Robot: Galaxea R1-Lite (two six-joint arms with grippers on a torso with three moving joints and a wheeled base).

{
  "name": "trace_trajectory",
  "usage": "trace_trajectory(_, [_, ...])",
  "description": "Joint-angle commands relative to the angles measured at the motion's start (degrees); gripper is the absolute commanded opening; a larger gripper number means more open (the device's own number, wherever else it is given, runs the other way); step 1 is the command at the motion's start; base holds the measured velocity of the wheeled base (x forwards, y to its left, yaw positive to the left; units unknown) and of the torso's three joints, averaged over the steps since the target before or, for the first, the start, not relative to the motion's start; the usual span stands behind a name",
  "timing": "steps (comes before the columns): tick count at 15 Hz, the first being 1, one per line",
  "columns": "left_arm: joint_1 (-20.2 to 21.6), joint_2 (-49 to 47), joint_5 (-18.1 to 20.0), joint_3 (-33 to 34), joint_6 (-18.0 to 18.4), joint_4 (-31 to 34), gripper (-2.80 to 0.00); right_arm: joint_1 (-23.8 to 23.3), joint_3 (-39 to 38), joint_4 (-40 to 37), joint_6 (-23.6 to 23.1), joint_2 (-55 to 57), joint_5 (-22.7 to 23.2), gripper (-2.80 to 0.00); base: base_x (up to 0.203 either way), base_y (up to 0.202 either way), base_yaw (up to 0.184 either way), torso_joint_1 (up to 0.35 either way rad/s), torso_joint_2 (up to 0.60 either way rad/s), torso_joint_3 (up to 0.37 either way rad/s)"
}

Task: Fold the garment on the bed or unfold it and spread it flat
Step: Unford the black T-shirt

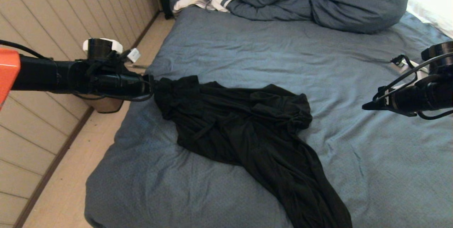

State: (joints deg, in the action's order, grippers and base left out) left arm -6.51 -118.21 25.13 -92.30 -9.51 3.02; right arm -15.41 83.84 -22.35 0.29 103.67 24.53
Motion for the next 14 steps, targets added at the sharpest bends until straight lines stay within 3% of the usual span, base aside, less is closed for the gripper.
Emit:
trace_trajectory(1, [1.01, 3.99, 0.18, 0.94, -0.18, 0.21, 0.00, 0.31, 0.32, -0.14, 0.06, -0.13, 0.25, -2.80, 0.000, 0.000, 0.000, 0.000, 0.00, 0.000])
trace_trajectory(4, [0.21, 9.38, 0.19, 5.85, -0.04, 1.99, 0.00, 2.26, 1.45, -0.11, 0.03, -0.06, 0.21, -2.80, 0.000, 0.000, 0.000, 0.000, 0.00, 0.000])
trace_trajectory(9, [-15.83, 15.31, -0.53, 9.23, -0.41, 6.81, 0.00, 7.13, 3.51, -0.07, -0.11, 0.20, 0.17, -2.80, 0.000, 0.000, 0.000, 0.000, 0.00, 0.000])
trace_trajectory(14, [-30.62, 12.30, -10.38, 8.12, -0.75, 8.58, 0.00, 8.75, 6.61, 0.81, -0.47, 2.06, 0.17, -2.80, 0.000, 0.000, 0.000, 0.000, 0.00, 0.000])
